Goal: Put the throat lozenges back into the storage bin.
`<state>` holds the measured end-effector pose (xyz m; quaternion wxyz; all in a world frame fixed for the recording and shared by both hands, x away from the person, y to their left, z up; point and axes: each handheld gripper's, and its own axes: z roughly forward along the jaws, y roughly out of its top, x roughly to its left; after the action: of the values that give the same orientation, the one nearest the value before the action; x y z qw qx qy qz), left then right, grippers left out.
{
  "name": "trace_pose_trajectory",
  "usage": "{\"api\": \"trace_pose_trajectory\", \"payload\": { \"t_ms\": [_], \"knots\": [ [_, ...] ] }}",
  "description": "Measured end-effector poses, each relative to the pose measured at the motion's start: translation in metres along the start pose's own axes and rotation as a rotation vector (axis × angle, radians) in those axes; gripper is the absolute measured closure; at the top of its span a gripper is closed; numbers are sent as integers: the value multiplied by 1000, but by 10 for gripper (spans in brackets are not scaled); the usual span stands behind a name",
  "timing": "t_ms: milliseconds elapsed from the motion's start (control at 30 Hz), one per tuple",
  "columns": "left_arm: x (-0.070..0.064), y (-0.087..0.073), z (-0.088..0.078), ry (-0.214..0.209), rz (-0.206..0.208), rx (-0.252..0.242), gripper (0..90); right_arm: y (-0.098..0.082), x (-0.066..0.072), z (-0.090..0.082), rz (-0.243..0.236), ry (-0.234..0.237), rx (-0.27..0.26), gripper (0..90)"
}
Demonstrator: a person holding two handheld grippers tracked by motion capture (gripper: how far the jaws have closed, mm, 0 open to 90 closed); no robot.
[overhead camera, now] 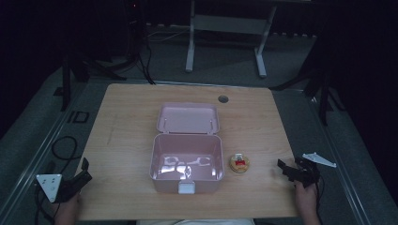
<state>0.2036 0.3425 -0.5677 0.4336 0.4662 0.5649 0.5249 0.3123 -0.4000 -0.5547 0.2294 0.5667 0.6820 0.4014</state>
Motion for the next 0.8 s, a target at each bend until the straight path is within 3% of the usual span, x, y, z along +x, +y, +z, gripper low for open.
{"api": "trace_pose_trajectory", "payload": {
  "t_ms": [200,233,300,367,400,433,467,500,533,567,600,633,667,700,733,767,800],
  "knots": [
    [1,0,0,-4,-7,1,11,1,0,2,-18,38,21,126],
    [1,0,0,-5,-10,2,11,1,1,3,-68,115,47,127],
    [1,0,0,-5,-10,2,11,1,1,3,-89,141,62,128],
    [1,0,1,-5,-10,5,11,1,2,5,-145,238,127,132],
    [1,0,1,-5,-10,5,11,1,2,5,-145,238,127,132],
    [1,0,0,-5,-11,4,11,2,5,4,-190,267,137,132],
    [1,0,0,-5,-11,4,11,2,5,4,-190,267,137,132],
    [1,0,1,-4,-11,6,11,4,7,2,-225,318,150,132],
    [1,0,1,-4,-11,6,11,4,7,2,-225,318,150,132],
    [1,0,1,-6,-13,6,11,7,12,0,-282,347,181,132],
    [1,0,1,-6,-13,6,11,7,12,0,-282,347,181,132],
    [1,0,1,-8,-12,6,11,10,16,-1,-333,381,242,132],
    [1,0,1,-8,-12,6,11,10,16,-1,-333,381,242,132],
    [1,0,1,-10,-13,5,11,13,21,-2,-384,388,304,131],
    [1,0,1,-10,-13,5,11,13,21,-2,-384,388,304,131],
    [1,0,1,-13,-14,4,11,17,27,-2,-443,401,388,129],
    [1,0,1,-13,-14,4,11,17,27,-2,-443,401,388,129]
  ]
}}
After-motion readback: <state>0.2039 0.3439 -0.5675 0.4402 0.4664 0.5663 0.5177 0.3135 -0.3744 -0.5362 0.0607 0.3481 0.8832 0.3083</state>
